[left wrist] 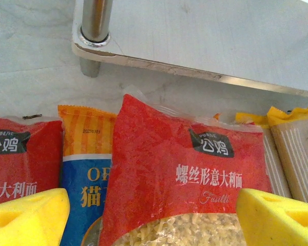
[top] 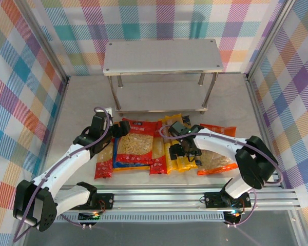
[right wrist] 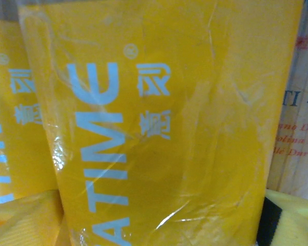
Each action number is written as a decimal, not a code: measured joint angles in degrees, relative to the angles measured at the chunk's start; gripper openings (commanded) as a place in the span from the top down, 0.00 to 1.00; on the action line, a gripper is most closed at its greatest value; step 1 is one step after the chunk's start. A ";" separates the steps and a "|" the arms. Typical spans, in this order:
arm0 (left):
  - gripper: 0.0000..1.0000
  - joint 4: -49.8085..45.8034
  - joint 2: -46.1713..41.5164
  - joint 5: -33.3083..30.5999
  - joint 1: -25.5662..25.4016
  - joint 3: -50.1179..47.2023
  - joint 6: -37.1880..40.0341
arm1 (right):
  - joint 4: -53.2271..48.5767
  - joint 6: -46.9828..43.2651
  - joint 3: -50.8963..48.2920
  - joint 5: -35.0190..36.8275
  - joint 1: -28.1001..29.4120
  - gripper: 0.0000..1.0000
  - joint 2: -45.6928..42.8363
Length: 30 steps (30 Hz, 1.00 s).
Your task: Place and organize the pasta boxes and bags onto the shelf
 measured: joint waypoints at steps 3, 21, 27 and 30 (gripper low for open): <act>0.16 0.02 0.26 -0.02 0.00 0.00 0.00 | -0.17 0.17 0.02 0.57 0.02 0.19 0.63; 0.19 0.02 0.31 -0.02 0.00 -0.07 0.00 | -0.17 1.29 0.31 -0.13 0.09 0.66 0.28; 0.22 0.13 0.33 -0.04 0.00 -0.33 -0.02 | -0.35 1.44 0.31 -0.39 0.09 0.79 -0.26; 0.25 0.22 0.33 -0.04 0.00 -0.76 -0.02 | -0.37 1.44 0.31 -0.42 0.09 0.81 -0.46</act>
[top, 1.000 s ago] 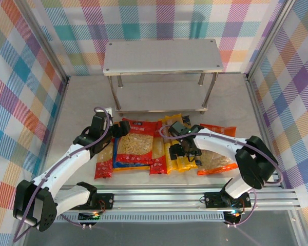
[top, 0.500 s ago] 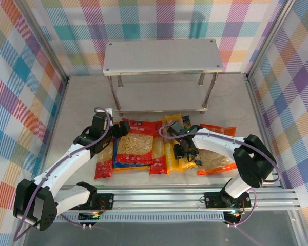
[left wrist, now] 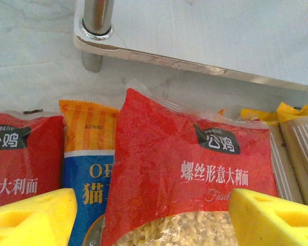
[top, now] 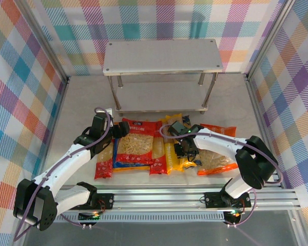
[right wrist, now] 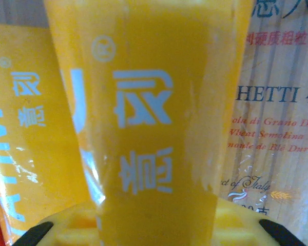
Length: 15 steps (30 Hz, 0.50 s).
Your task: Place and organize the pasta boxes and bags onto the shelf
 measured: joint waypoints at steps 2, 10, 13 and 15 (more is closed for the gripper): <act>0.26 0.00 0.00 0.00 0.00 -0.22 0.00 | -0.11 0.00 0.00 0.02 0.00 0.90 -0.31; 0.27 0.20 0.00 -0.02 0.00 -0.42 0.02 | -4.00 -0.22 -0.07 0.33 0.04 1.00 -5.99; 0.27 0.20 0.00 -0.02 0.00 -0.42 0.02 | -5.46 -0.55 0.07 1.27 0.04 1.00 -9.03; 0.27 0.20 0.02 -0.02 0.00 -0.42 0.02 | -6.95 -1.09 0.94 2.03 0.04 1.00 -10.25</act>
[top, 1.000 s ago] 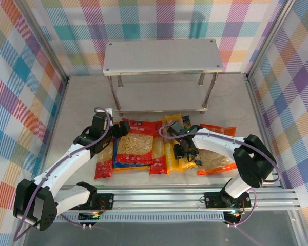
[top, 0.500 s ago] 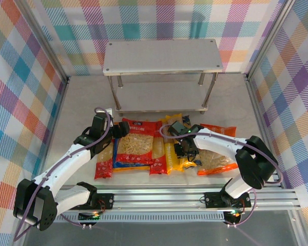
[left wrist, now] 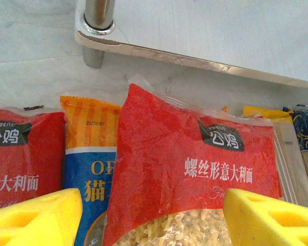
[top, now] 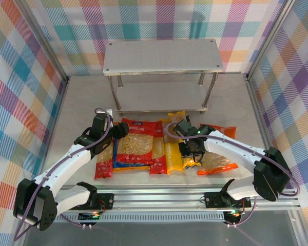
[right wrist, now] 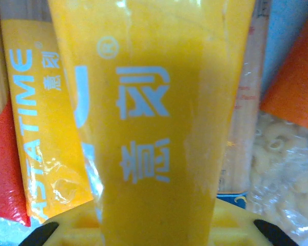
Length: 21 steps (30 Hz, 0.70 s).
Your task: Place and organize the pasta boxes and bags onto the shelf
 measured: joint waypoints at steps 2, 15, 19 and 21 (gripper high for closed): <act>0.27 0.02 0.00 0.00 0.00 -0.02 0.00 | -1.64 -0.79 1.90 0.83 -0.02 1.00 -0.15; 0.26 0.02 0.07 0.28 0.00 -0.02 0.00 | -2.16 -10.19 21.11 2.08 -11.78 1.00 12.07; 0.26 0.02 0.09 0.66 0.00 -0.02 0.00 | -1.11 -13.53 27.43 2.16 -15.82 1.00 18.43; 0.26 0.00 0.09 0.63 0.00 -0.02 0.00 | -0.33 -14.75 29.86 2.71 -17.40 1.00 21.11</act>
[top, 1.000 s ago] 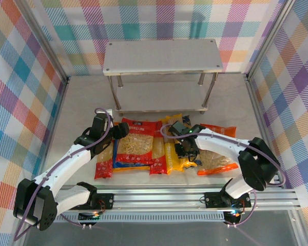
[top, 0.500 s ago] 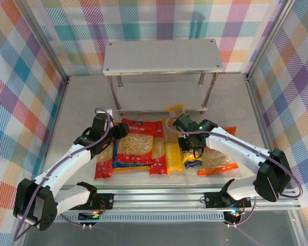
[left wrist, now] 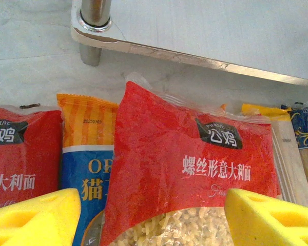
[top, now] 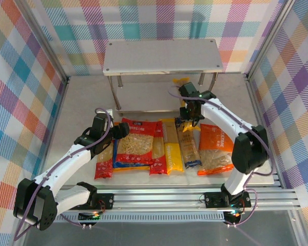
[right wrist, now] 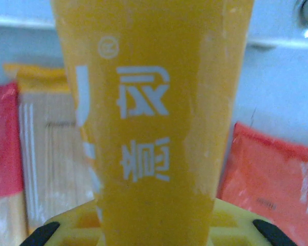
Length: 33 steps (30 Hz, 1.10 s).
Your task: Place and organize the pasta boxes and bags onto the shelf
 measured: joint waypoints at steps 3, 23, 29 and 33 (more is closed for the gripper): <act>0.25 0.00 0.00 -0.02 0.00 0.00 0.02 | 1.14 -1.70 2.73 1.46 -1.40 1.00 3.56; 0.23 -0.46 -0.13 -0.52 0.00 0.00 0.07 | 7.32 -5.16 7.93 9.22 -3.15 1.00 12.57; 0.22 -0.48 -0.50 -0.61 0.00 0.00 0.22 | 8.02 -5.09 9.07 10.93 -4.48 0.98 14.27; 0.22 -0.48 -0.83 -0.61 0.00 0.00 0.24 | 8.02 -5.05 9.42 11.87 -4.90 0.91 14.60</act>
